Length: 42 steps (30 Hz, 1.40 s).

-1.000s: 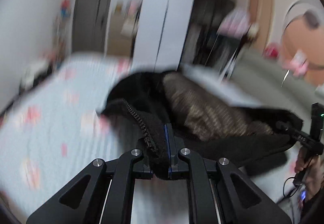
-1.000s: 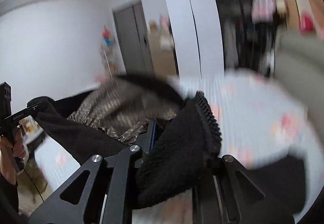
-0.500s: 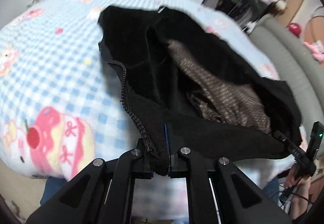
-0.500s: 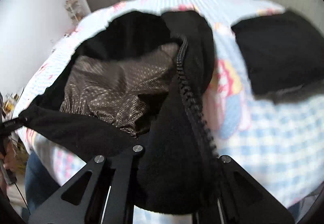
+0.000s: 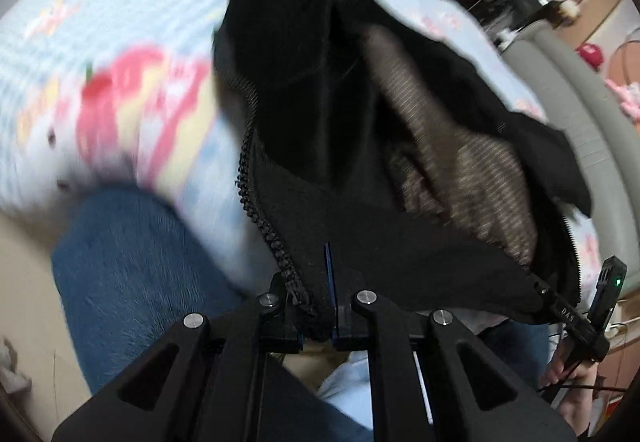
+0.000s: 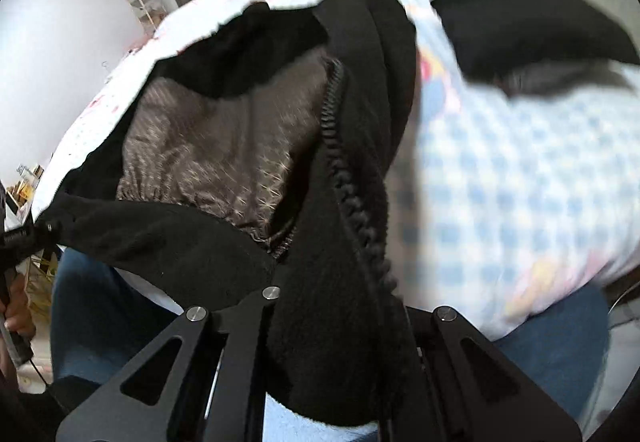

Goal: Fold clothes
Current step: 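Lower the opened jacket onto the bed with both grippers, lining facing up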

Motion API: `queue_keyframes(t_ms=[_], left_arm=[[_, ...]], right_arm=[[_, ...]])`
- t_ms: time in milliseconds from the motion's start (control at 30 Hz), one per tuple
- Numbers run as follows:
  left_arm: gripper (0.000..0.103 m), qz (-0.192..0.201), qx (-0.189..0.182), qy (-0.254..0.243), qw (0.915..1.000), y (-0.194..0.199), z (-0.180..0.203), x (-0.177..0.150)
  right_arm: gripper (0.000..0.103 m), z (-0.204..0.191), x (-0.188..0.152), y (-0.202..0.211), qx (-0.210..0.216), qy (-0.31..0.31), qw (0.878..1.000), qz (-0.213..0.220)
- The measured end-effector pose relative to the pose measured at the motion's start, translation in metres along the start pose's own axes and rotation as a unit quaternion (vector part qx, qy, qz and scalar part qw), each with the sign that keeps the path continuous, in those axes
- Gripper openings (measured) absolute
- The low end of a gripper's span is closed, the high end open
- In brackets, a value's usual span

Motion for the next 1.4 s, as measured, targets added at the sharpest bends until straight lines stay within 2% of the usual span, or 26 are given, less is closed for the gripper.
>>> queue_keyframes(t_ms=[33, 67, 100, 133, 200, 300, 400, 467, 533, 567, 667, 700, 767, 800, 867, 900, 967, 1033, 1067, 1133, 1200, 1233, 1267, 1333, 1400], left_arm=[[0.013, -0.035, 0.019, 0.01, 0.9992, -0.012, -0.006, -0.007], [0.019, -0.056, 0.031, 0.015, 0.9978, -0.014, -0.007, -0.012], [0.019, -0.061, 0.03, 0.016, 0.9975, -0.01, -0.008, -0.015], [0.018, -0.06, 0.025, 0.013, 0.9978, 0.0, -0.008, -0.017], [0.019, -0.052, 0.024, 0.007, 0.9983, 0.023, -0.012, -0.019], [0.019, -0.01, 0.032, -0.008, 0.9994, 0.053, -0.006, -0.004], [0.019, 0.046, -0.033, -0.05, 0.9972, 0.074, 0.041, 0.012], [0.019, 0.062, -0.072, -0.081, 0.9922, 0.068, 0.082, 0.021], [0.019, 0.051, -0.104, -0.123, 0.9856, 0.046, 0.129, 0.022], [0.019, 0.044, -0.12, -0.148, 0.9807, 0.034, 0.155, 0.024], [0.019, 0.008, -0.161, -0.202, 0.9661, -0.013, 0.221, 0.028], [0.019, -0.005, -0.162, -0.208, 0.9646, -0.03, 0.235, 0.026], [0.019, -0.045, -0.157, -0.227, 0.9601, -0.068, 0.263, 0.014], [0.019, -0.071, -0.127, -0.238, 0.9604, -0.088, 0.263, 0.005], [0.018, -0.129, -0.06, -0.265, 0.9537, -0.119, 0.256, -0.019], [0.018, -0.129, -0.051, -0.27, 0.9528, -0.122, 0.254, -0.025], [0.019, -0.122, -0.059, -0.265, 0.9547, -0.114, 0.253, -0.027], [0.019, -0.14, -0.062, -0.262, 0.953, -0.103, 0.259, -0.026], [0.02, -0.143, -0.072, -0.257, 0.953, -0.098, 0.264, -0.024], [0.02, -0.126, -0.132, -0.241, 0.9532, -0.082, 0.287, -0.014], [0.027, -0.111, -0.199, -0.216, 0.9495, -0.071, 0.312, -0.005], [0.031, -0.108, -0.219, -0.197, 0.9495, -0.073, 0.324, 0.0], [0.031, -0.106, -0.236, -0.179, 0.9491, -0.076, 0.335, 0.005], [0.031, -0.112, -0.232, -0.167, 0.9517, -0.088, 0.35, 0.008], [0.031, -0.114, -0.225, -0.17, 0.9527, -0.098, 0.363, 0.007]], right_arm=[[0.009, 0.003, -0.007, -0.009, 0.001, -0.008, 1.0, -0.014], [0.01, 0.006, -0.014, -0.018, 0.002, -0.016, 0.999, -0.028], [0.012, 0.007, -0.015, -0.018, 0.006, -0.018, 0.999, -0.033], [0.013, 0.007, -0.011, -0.011, 0.012, -0.016, 0.999, -0.031], [0.024, 0.008, -0.004, 0.002, 0.024, -0.011, 0.999, -0.029], [0.025, 0.01, 0.006, 0.035, 0.062, -0.004, 0.998, -0.006], [0.025, 0.014, 0.013, 0.064, 0.084, -0.013, 0.996, 0.022], [0.028, 0.013, 0.023, 0.07, 0.099, -0.017, 0.995, 0.03], [0.029, 0.004, 0.028, 0.073, 0.11, -0.002, 0.993, 0.038], [0.034, -0.003, 0.023, 0.075, 0.108, 0.016, 0.993, 0.041], [0.041, -0.011, -0.009, 0.06, 0.079, 0.05, 0.996, 0.012], [0.044, -0.009, -0.018, 0.051, 0.069, 0.048, 0.996, -0.005], [0.044, -0.005, -0.031, 0.041, 0.063, 0.029, 0.997, -0.028], [0.044, -0.007, -0.031, 0.045, 0.073, 0.02, 0.997, -0.025], [0.044, -0.008, -0.031, 0.059, 0.097, 0.009, 0.995, -0.007], [0.044, -0.007, -0.029, 0.069, 0.108, 0.009, 0.994, 0.004], [0.046, -0.005, -0.022, 0.094, 0.136, 0.01, 0.99, 0.033], [0.053, 0.004, -0.009, 0.122, 0.149, 0.008, 0.986, 0.07], [0.054, 0.011, -0.001, 0.133, 0.148, 0.004, 0.985, 0.093], [0.055, 0.031, 0.013, 0.141, 0.126, -0.011, 0.984, 0.129], [0.055, 0.056, 0.021, 0.115, 0.077, -0.028, 0.991, 0.108], [0.05, 0.068, 0.023, 0.099, 0.051, -0.036, 0.994, 0.09], [0.048, 0.076, 0.024, 0.082, 0.029, -0.038, 0.996, 0.071], [0.047, 0.087, 0.023, 0.05, 0.001, -0.051, 0.998, 0.039], [0.047, 0.096, 0.025, 0.036, 0.004, -0.084, 0.996, 0.033]])
Point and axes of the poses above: each gripper's, at about its wrist camera, not at the fingertips, and y roughly against the way its jaws point, z to its right, x to its top, the point moved 8 cm from there along -y, roughly the way its jaws point, and after that the axes turned 4 degrees about z, right-handed, at the moved point
